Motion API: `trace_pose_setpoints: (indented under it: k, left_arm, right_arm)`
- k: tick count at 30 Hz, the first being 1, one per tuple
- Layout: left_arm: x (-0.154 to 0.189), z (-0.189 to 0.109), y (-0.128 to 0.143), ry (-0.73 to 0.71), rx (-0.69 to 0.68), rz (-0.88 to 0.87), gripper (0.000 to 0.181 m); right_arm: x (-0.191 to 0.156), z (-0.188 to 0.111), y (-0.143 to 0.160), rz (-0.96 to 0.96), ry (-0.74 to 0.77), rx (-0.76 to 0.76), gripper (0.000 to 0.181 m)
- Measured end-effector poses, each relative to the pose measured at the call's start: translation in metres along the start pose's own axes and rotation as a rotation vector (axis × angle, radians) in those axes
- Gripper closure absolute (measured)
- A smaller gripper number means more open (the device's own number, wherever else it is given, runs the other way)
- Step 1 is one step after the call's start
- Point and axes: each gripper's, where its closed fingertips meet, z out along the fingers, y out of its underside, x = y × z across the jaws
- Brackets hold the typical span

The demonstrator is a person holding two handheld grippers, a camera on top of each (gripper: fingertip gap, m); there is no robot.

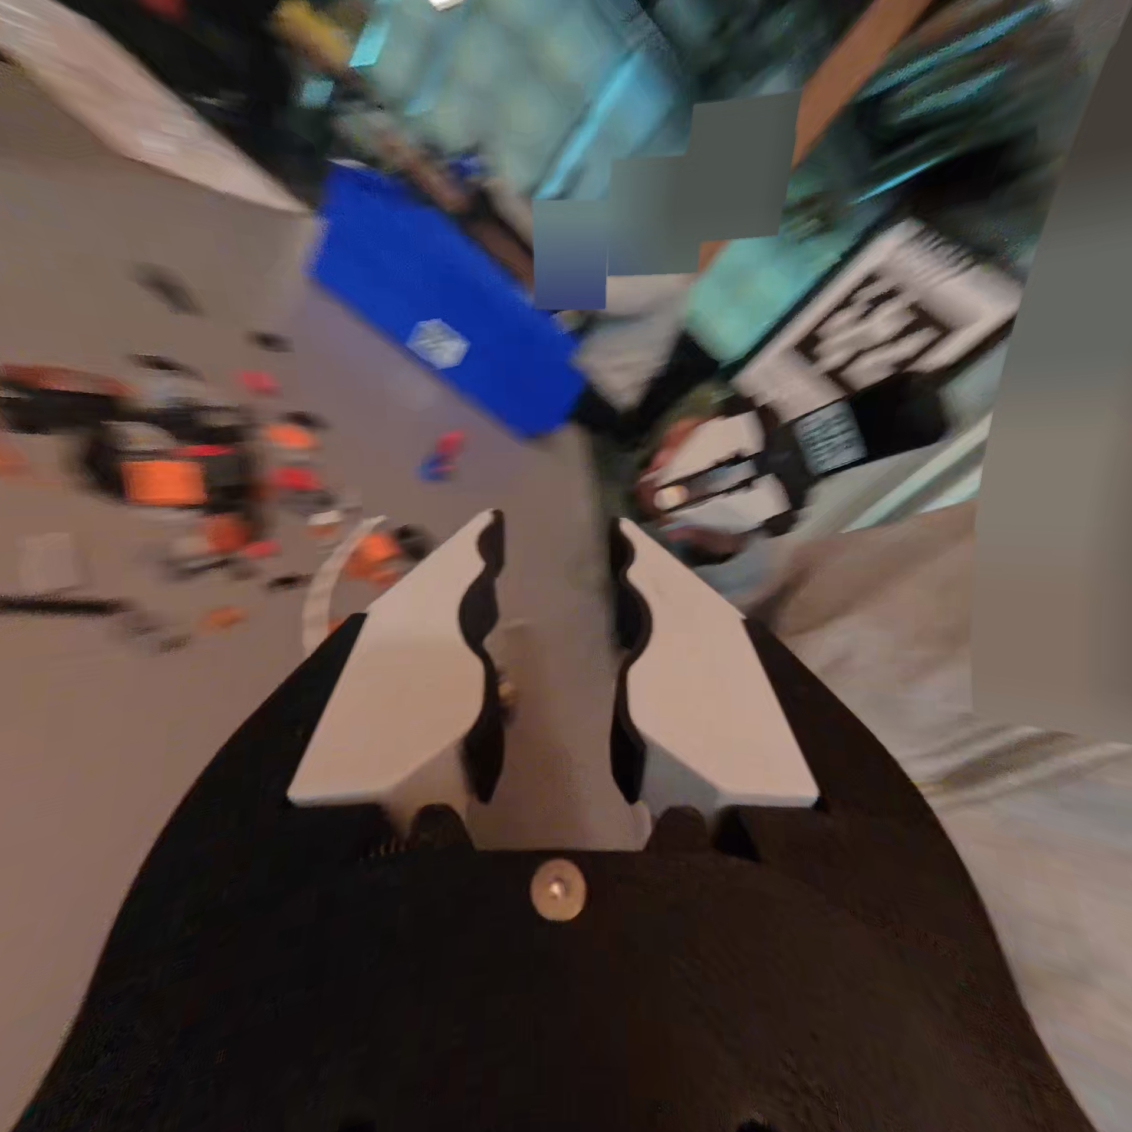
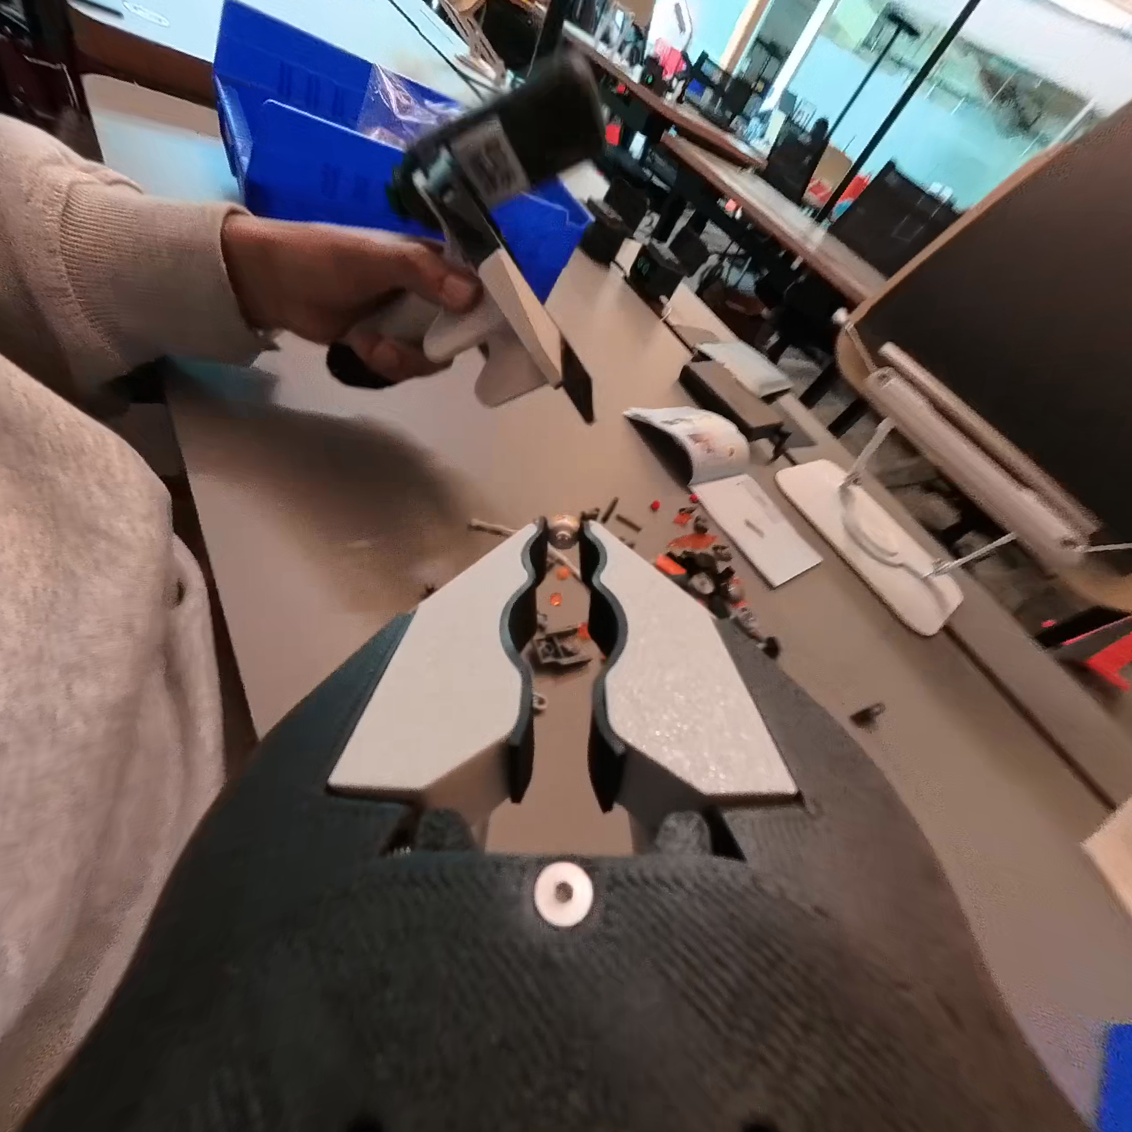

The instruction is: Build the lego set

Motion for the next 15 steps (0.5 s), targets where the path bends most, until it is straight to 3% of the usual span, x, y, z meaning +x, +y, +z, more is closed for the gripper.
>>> trace_pose_setpoints:
  k: [2,4,6,10,15]
  left_arm:
    - [-0.016,-0.011,0.008,-0.167,-0.082,0.103,0.139]
    - [-0.012,-0.008,0.026,-0.158,-0.147,0.126,0.140]
    - [-0.012,0.001,0.057,-0.147,-0.233,0.127,0.141]
    - [-0.027,0.007,0.122,-0.254,-0.570,0.156,0.140]
    - [-0.028,0.022,0.116,-0.277,-0.597,0.260,0.141]
  right_arm:
    - [-0.005,0.007,0.012,0.091,-0.044,-0.021,0.173]
    - [-0.015,0.016,0.023,0.209,-0.112,-0.035,0.173]
    - [-0.028,0.023,0.033,0.312,-0.191,-0.039,0.173]
    - [-0.043,0.030,0.049,0.383,-0.276,-0.051,0.173]
    - [-0.049,0.033,0.057,0.423,-0.309,-0.063,0.173]
